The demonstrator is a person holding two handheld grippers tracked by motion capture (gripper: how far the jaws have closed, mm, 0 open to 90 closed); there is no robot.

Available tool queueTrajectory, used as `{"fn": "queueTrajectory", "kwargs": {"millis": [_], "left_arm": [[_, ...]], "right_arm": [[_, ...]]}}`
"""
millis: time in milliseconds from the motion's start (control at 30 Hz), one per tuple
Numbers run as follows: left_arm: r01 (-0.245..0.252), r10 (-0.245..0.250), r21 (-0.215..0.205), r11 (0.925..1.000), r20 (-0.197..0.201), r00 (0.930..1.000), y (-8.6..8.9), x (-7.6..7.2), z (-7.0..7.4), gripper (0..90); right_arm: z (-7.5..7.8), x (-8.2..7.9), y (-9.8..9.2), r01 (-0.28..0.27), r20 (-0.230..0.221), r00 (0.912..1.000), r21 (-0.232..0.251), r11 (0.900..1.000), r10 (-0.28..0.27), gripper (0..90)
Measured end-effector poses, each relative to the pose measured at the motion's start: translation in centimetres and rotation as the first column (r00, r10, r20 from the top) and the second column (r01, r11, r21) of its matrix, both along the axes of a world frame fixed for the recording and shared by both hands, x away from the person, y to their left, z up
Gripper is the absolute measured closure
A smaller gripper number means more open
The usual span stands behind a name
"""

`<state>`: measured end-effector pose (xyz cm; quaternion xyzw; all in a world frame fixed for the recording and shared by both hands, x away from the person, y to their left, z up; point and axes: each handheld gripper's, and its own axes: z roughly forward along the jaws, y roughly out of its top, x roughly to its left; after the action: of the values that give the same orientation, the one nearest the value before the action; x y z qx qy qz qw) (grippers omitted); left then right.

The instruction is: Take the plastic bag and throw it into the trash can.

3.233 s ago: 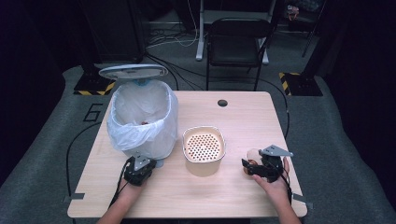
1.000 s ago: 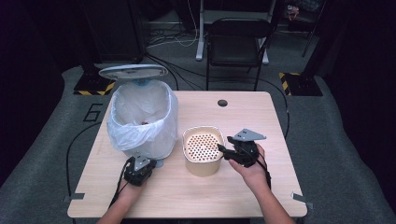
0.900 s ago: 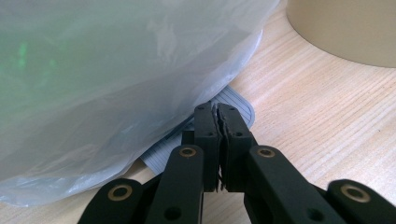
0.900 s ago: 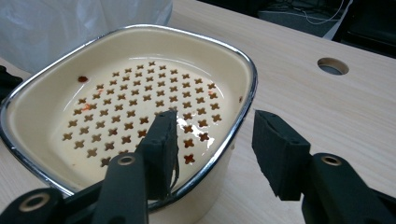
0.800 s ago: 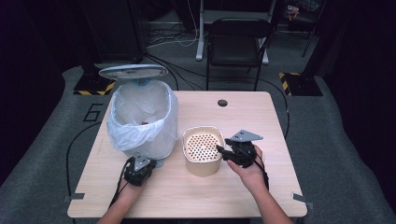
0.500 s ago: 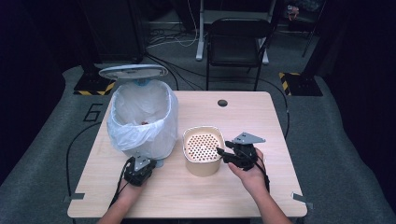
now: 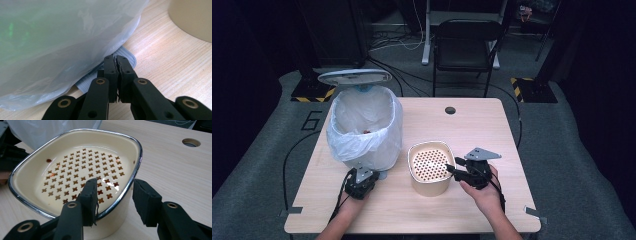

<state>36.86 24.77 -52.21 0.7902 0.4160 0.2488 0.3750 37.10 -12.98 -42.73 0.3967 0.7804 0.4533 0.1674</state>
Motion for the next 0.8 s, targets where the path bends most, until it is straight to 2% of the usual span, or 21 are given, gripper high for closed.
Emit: {"fn": "queueTrajectory", "kwargs": {"millis": [33, 100, 133, 267, 367, 400, 467, 533, 667, 800], "left_arm": [[0.018, -0.019, 0.034, 0.9993, 0.014, 0.9997, 0.2, 0.1, 0.1, 86.9], [0.013, -0.013, 0.027, 0.9995, 0.017, 0.9998, 0.1, 0.1, 0.1, 86.9], [0.02, -0.02, 0.019, 0.9996, 0.002, 0.9998, 0.1, 0.1, 0.1, 86.9], [0.013, -0.014, 0.026, 0.9996, 0.018, 0.9997, 0.1, 0.1, 0.0, 86.9], [0.021, -0.021, 0.027, 0.9994, 0.007, 0.9998, 0.2, 0.1, 0.1, 86.9], [0.016, -0.017, 0.026, 0.9995, 0.014, 0.9998, 0.1, 0.1, 0.1, 86.9], [0.023, -0.023, 0.028, 0.9993, 0.005, 0.9997, 0.2, 0.1, 0.1, 86.9], [0.021, -0.021, 0.027, 0.9994, 0.005, 0.9998, 0.1, 0.1, 0.1, 86.9], [0.023, -0.023, 0.022, 0.9995, -0.005, 0.9997, 0.1, 0.0, 0.1, 86.9], [0.017, -0.017, 0.024, 0.9996, 0.004, 0.9998, 0.0, 0.0, 0.1, 86.9]], "right_arm": [[0.0, -0.3, -0.1, 0.0, -0.001, 1.0, 0.004, 1.0, 0.0, 54.9], [-0.1, -0.9, -0.4, -0.004, 0.0, 1.0, 0.011, 1.0, 0.004, 54.4], [-0.2, -1.2, -0.5, -0.001, -0.003, 1.0, 0.018, 1.0, 0.001, 54.3], [-0.3, -2.5, -0.7, 0.005, -0.013, 0.9999, 0.022, 1.0, -0.004, 53.4], [-0.4, -3.3, -0.8, 0.006, -0.022, 0.9997, 0.028, 1.0, -0.005, 52.5], [-0.5, -3.5, -0.8, 0.004, -0.03, 0.9995, 0.029, 1.0, -0.003, 51.6], [-0.8, -3.8, -0.7, 0.001, -0.021, 0.9998, 0.016, 1.0, 0.0, 50.6], [-1.0, -4.0, -0.5, -0.001, -0.031, 0.9995, -0.007, 1.0, 0.001, 49.3], [-0.9, -4.0, -0.5, -0.003, -0.02, 0.9998, -0.008, 1.0, 0.002, 41.1], [0.0, -4.0, -0.9, 0.012, 0.018, 0.9998, 0.005, 1.0, -0.012, 37.8]]}}
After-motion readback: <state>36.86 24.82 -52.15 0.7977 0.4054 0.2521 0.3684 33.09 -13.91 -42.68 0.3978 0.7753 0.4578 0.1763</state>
